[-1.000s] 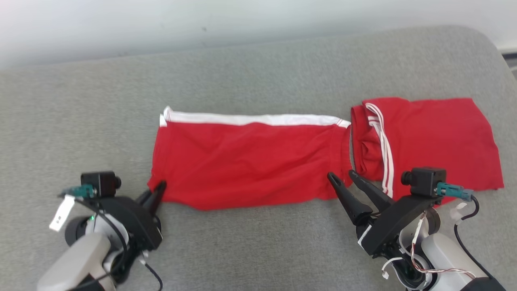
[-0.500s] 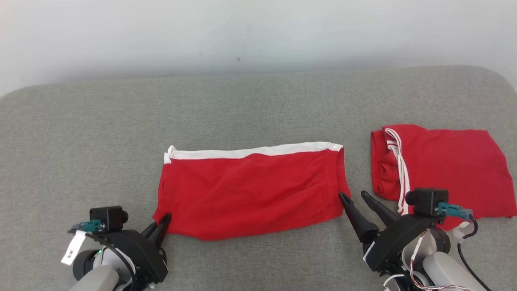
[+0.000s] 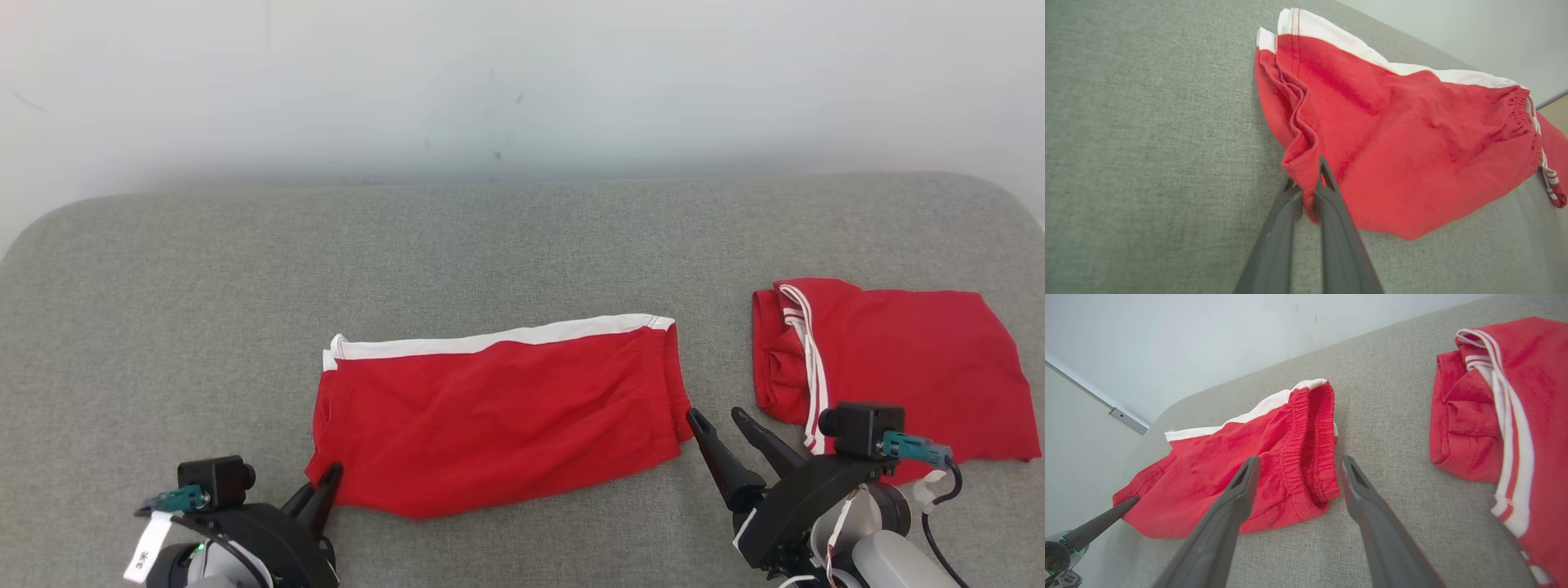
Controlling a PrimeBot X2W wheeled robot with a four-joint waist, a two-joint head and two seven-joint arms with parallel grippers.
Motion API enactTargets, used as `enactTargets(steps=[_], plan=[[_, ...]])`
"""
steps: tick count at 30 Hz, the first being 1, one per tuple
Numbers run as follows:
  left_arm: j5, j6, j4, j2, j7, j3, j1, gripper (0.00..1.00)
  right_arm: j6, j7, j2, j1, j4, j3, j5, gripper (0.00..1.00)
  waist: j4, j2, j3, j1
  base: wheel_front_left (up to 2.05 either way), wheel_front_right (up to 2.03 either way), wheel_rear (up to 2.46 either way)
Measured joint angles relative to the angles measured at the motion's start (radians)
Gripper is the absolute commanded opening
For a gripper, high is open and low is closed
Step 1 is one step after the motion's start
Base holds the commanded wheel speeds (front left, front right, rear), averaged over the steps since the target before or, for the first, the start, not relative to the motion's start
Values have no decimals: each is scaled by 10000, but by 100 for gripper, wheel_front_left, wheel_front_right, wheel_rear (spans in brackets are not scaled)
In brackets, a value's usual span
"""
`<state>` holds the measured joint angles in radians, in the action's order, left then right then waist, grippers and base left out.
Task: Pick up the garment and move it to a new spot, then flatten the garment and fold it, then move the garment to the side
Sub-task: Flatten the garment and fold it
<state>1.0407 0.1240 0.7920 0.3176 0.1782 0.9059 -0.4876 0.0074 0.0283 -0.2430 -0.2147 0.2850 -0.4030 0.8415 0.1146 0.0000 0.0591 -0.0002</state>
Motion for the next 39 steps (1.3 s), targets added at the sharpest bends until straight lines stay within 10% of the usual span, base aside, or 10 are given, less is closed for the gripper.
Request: enactTargets(steps=[2,3,4,26,39], plan=[[-2,-42,-13,-10,96,-17,55,0,-2,-17,4,33,0,-2,0,100,-16,0,-19,1,0,0,0],[-10,-171,2,-15,121,-12,66,34,-6,-19,4,33,-6,-2,0,100,-24,1,-26,2,0,0,0],[-31,-263,12,-12,165,-10,66,100,-31,-19,6,33,-15,-2,0,100,-32,1,-33,2,0,0,0],[-1007,-2121,-1423,422,706,-725,963,100,-77,-1114,-192,717,-499,297,-410,100,401,0,-729,1,0,0,0],[-2408,-2472,-3877,1083,708,-1975,2142,100,-349,-2059,-523,1415,-1313,512,-941,100,470,0,-1012,1,0,0,0]])
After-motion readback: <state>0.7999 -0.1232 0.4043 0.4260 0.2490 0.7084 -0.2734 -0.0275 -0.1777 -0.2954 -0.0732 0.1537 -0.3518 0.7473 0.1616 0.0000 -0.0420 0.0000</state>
